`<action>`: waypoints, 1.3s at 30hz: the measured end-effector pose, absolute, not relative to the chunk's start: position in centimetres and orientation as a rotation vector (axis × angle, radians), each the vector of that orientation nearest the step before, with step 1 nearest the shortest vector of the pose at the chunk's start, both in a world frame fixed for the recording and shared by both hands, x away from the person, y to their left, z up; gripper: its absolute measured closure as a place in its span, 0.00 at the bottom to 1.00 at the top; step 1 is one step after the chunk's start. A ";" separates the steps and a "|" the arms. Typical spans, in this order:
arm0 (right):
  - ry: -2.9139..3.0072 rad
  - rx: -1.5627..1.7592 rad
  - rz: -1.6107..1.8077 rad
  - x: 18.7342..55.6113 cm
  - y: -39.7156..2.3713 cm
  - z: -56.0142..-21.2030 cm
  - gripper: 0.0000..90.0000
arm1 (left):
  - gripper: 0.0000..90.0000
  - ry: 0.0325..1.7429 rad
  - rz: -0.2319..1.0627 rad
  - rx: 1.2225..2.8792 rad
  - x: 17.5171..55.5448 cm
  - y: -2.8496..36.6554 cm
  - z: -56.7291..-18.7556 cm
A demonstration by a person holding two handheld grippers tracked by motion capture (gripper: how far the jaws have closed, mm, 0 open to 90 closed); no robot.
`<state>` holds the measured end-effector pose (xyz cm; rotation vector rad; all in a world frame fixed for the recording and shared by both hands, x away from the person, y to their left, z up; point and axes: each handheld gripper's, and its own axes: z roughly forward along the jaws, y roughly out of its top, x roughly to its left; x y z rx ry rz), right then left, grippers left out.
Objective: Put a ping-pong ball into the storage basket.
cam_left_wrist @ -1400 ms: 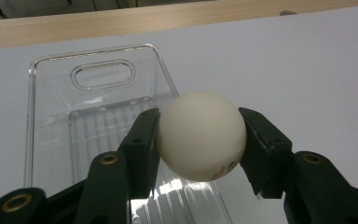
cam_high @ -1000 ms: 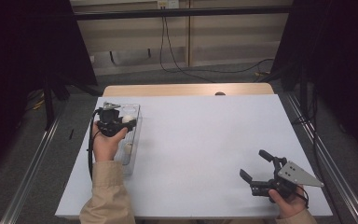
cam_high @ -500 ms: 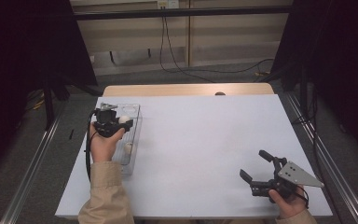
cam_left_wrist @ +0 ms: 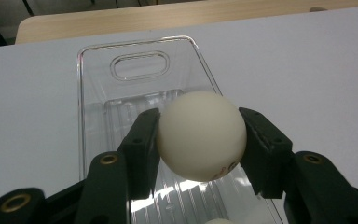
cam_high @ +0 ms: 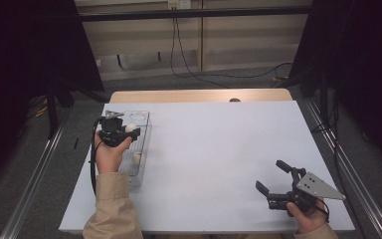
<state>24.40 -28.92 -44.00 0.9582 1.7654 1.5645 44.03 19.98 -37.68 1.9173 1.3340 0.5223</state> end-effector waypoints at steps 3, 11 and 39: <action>1.767 0.958 1.563 24.4 -28.9 -44.0 0.03 | 0.56 1.343 0.521 1.911 44.0 20.0 -37.7; 1.765 0.960 1.563 24.4 -29.0 -44.0 0.03 | 0.49 1.358 0.538 1.902 44.0 20.1 -37.8; 1.751 0.968 1.562 24.3 -29.1 -43.9 0.03 | 0.23 1.307 0.518 1.847 41.4 19.4 -37.8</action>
